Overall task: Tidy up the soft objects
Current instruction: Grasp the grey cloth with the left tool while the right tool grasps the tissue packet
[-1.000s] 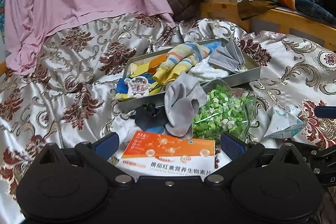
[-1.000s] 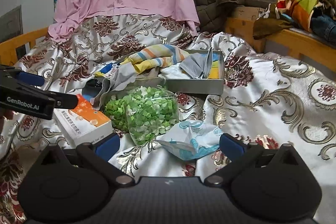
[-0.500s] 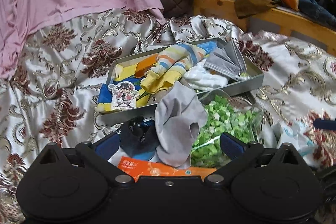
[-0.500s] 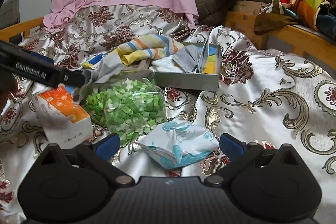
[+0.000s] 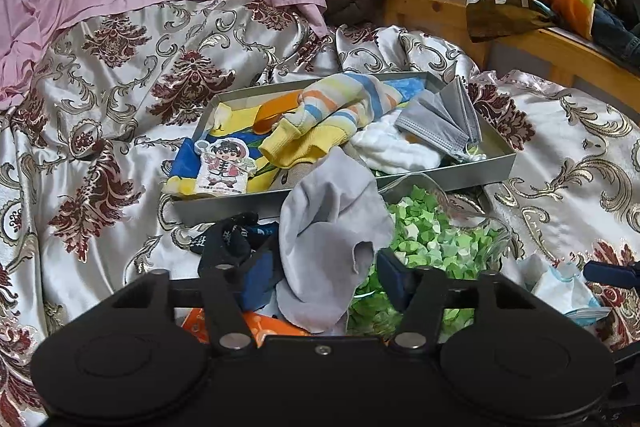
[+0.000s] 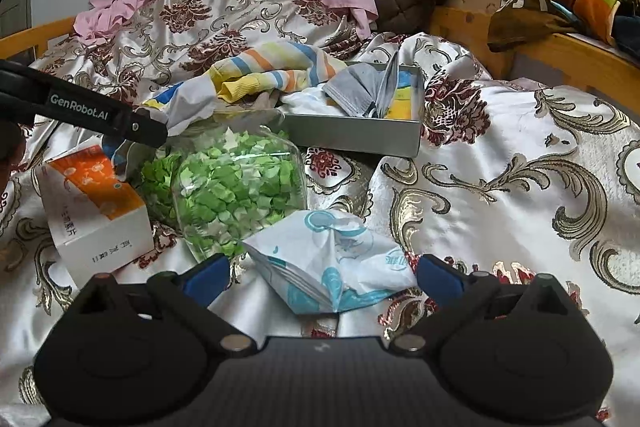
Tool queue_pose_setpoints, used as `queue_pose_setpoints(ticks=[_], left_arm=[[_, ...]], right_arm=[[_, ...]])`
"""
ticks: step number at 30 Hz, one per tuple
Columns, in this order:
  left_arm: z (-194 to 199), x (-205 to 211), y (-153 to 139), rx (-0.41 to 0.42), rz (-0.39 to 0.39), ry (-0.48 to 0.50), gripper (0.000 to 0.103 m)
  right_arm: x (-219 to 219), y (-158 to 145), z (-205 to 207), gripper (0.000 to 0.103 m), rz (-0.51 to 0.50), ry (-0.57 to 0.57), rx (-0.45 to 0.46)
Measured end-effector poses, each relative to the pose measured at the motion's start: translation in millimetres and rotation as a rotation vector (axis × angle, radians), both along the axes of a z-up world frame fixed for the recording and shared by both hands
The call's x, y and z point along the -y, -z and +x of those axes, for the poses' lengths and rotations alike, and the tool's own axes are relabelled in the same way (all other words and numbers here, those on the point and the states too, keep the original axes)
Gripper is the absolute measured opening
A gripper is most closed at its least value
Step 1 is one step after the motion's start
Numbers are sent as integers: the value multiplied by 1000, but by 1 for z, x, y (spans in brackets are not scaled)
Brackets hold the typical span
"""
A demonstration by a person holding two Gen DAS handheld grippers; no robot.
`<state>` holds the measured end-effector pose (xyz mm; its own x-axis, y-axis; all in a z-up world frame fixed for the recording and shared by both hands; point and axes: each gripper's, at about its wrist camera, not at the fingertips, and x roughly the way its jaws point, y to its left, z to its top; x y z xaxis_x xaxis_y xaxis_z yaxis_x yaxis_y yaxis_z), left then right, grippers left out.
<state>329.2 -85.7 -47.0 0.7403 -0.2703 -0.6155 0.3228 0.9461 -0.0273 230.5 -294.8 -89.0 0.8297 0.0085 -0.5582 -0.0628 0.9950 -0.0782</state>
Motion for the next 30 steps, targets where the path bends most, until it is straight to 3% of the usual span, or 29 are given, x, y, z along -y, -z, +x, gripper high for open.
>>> queue_pose_setpoints(ticks=[7,15,23,27,30], left_arm=[[5,2,0,-12,-41,-16,36],[4,8,0,-10,-35,-15,13],[7,6,1,-9,3,-74,18],[16,4,4,-62,17,-108,18],[16,1,4,-67,-4,-103,11]], right_arm=[[2,1,2,86,6,-1,5],[1,2,1,82,-6,-3,8],[-3,2,-1,81,-30,-12,16],[-3,3,-1,78,-37,-14,21],[-3,1,-2,74,-37,-18,33]])
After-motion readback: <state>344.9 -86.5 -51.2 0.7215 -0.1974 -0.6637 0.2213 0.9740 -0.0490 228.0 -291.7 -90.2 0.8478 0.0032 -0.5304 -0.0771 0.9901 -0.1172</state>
